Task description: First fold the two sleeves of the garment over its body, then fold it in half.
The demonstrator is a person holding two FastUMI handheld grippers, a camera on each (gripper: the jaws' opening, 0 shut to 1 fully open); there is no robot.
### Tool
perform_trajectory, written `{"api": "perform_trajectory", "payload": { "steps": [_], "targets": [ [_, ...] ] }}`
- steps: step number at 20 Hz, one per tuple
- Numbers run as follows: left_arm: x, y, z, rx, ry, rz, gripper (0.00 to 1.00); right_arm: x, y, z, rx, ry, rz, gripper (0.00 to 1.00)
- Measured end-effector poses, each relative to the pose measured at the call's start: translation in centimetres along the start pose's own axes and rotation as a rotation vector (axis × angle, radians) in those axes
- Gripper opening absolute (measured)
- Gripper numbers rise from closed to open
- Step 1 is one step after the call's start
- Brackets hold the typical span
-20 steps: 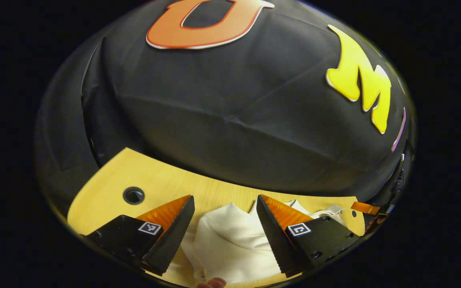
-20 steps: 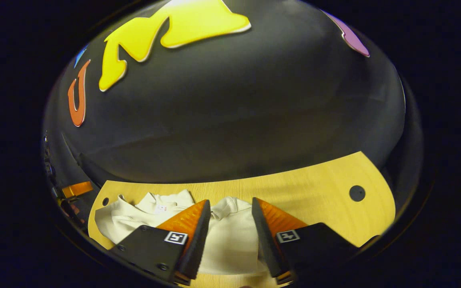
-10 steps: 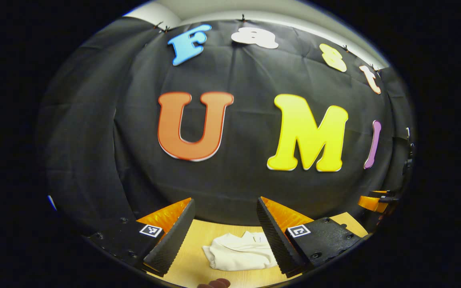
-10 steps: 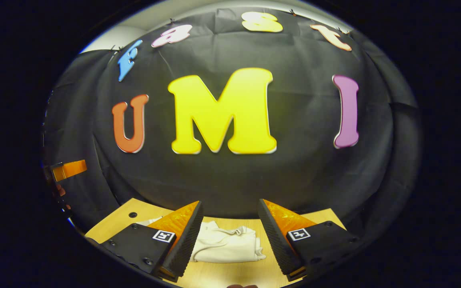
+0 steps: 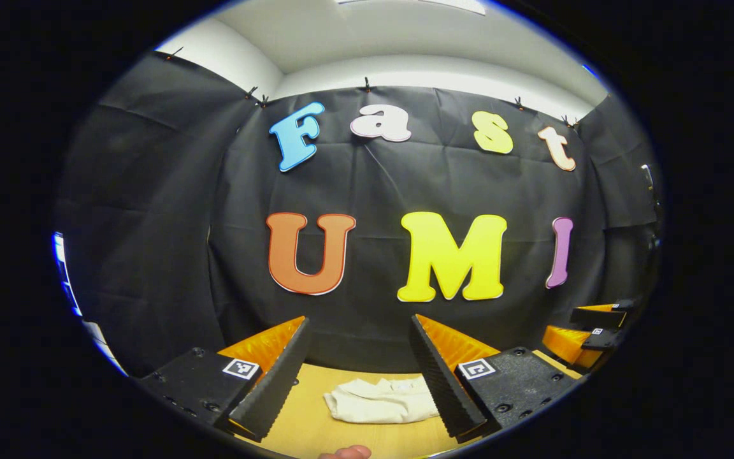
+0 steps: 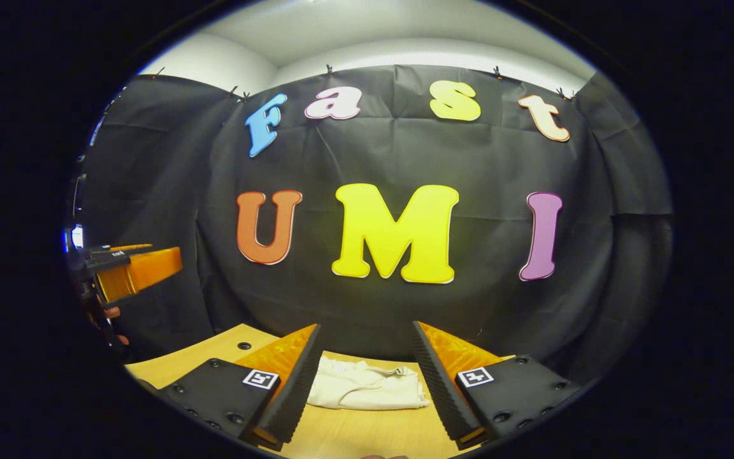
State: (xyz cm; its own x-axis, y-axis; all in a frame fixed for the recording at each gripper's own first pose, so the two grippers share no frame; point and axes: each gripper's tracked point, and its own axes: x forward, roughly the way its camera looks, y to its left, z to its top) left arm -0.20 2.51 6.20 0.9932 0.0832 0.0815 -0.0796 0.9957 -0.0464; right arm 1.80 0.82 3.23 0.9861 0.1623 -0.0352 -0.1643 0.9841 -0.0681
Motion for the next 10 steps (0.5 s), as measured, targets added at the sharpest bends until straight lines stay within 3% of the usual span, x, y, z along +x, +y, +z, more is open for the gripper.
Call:
{"api": "perform_trajectory", "payload": {
  "steps": [1, 2, 3, 4, 5, 6, 10],
  "targets": [
    [-0.8, 0.1, -0.1, 0.034, -0.009, 0.002, 0.97, -1.1, 0.4, -0.2, -0.015, -0.005, 0.002, 0.86],
    [-1.3, 0.1, 0.1, 0.056, -0.018, 0.005, 0.87, -1.8, 0.6, -0.3, -0.038, -0.013, -0.004, 0.86],
    [-1.7, 0.0, 0.1, 0.066, -0.024, 0.007, 0.97, -2.5, 0.5, -0.3, -0.05, -0.023, -0.016, 0.86],
    [-2.0, -0.2, 0.1, 0.067, -0.025, 0.009, 0.97, -2.9, 0.6, -0.2, -0.042, -0.033, -0.019, 0.84],
    [-2.1, -0.3, 0.1, 0.054, -0.02, 0.012, 0.87, -3.1, 0.9, -0.1, -0.024, -0.04, -0.021, 0.84],
    [-2.5, -0.4, 0.0, 0.039, -0.016, 0.008, 0.97, -3.1, 0.7, -0.2, -0.016, -0.038, -0.028, 0.86],
    [-2.5, -0.7, -0.6, 0.041, 0.0, -0.004, 0.97, -3.0, -0.3, -0.3, 0.013, -0.031, -0.04, 0.87]
  ]
}}
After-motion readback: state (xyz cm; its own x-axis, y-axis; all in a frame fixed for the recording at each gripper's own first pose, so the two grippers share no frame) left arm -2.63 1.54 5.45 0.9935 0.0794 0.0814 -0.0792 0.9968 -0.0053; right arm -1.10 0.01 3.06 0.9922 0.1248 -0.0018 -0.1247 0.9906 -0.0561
